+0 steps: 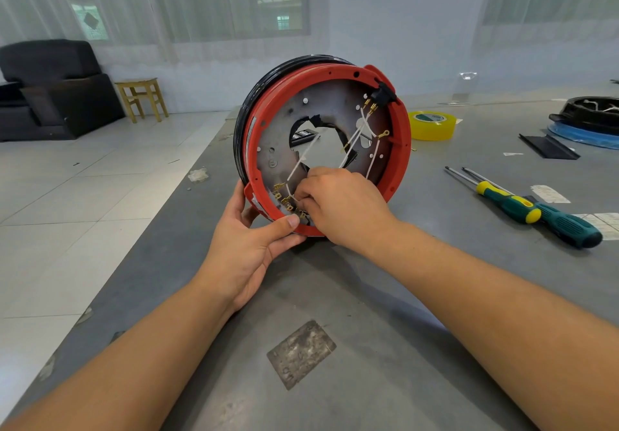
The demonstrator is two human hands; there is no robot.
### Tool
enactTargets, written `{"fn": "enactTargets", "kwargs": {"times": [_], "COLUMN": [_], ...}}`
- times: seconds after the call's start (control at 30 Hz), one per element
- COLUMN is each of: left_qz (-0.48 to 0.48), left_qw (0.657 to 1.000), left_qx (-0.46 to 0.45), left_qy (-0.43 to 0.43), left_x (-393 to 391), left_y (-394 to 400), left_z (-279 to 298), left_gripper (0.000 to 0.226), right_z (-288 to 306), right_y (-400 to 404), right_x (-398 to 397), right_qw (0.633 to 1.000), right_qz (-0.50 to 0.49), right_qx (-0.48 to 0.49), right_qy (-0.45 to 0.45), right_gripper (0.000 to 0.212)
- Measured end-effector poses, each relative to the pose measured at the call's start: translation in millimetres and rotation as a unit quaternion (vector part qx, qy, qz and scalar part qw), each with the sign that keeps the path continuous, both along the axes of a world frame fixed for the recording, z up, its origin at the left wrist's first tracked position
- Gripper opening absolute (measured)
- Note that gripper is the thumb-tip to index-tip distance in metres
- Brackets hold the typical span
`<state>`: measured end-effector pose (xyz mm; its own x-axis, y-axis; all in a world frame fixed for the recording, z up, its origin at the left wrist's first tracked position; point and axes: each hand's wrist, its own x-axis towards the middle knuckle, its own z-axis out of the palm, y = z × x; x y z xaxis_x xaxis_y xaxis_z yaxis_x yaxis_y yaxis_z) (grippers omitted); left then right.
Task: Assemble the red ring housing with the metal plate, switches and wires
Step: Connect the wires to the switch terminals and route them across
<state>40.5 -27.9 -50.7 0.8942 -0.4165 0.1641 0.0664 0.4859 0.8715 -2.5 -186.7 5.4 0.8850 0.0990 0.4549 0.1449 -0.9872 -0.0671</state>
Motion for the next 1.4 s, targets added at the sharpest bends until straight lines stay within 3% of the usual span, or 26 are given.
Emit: {"fn": "enactTargets", "kwargs": {"times": [0.17, 0.5, 1.4], "left_qz": [-0.002, -0.016, -0.023], "left_qw": [1.0, 1.0, 0.999], "left_qx": [0.007, -0.007, -0.02], "left_qy": [0.0, 0.022, 0.035], "left_x": [1.8, 0.1, 4.0], "left_y": [0.8, -0.4, 1.4], "left_z": [-0.9, 0.8, -1.0], "left_gripper": [0.081, 0.086, 0.082], "right_z": [0.5, 1.5, 8.8], "right_y": [-2.9, 0.4, -4.7], "right_x": [1.0, 2.1, 1.9], "right_qw": [1.0, 0.978, 0.99], "right_qz": [0.008, 0.045, 0.08], "right_qx": [0.02, 0.203, 0.117], "right_qy": [0.017, -0.004, -0.001], "right_gripper": [0.023, 0.005, 0.015]}}
